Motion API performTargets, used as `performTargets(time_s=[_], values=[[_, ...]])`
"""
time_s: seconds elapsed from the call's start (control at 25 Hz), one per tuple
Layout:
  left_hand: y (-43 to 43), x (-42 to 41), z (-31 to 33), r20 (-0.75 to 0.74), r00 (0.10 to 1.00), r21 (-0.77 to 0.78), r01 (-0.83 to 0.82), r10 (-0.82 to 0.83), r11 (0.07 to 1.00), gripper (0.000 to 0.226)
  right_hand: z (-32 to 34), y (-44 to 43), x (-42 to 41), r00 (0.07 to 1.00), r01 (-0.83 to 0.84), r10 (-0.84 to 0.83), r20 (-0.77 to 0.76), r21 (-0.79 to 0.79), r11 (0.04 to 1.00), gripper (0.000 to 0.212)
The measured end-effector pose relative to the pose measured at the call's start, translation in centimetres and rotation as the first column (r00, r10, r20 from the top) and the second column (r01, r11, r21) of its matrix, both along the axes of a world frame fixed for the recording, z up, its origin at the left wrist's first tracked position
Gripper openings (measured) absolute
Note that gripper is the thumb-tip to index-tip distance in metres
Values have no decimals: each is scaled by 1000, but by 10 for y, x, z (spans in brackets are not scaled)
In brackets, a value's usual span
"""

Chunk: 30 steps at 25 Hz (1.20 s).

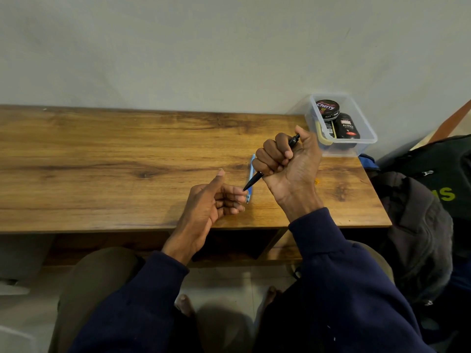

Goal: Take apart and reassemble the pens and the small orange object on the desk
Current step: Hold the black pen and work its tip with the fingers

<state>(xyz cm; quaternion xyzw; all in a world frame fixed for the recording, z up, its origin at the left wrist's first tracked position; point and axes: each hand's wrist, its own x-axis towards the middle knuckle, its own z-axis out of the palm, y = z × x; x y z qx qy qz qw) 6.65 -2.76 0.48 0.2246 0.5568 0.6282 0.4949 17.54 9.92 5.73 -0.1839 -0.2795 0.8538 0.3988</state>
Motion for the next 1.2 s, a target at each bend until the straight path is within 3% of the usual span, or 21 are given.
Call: performTargets(time_s=[0.92,1.2], values=[[0,-1,-1,33,999,12,7,-8,1000,50,-2,0,0,1000,6,-6,-15,-43,999,60],[0,-5,-2,160,983,52,84,-91,995,24,-5,5,3,998,37,-43,-53,-104,994,62]])
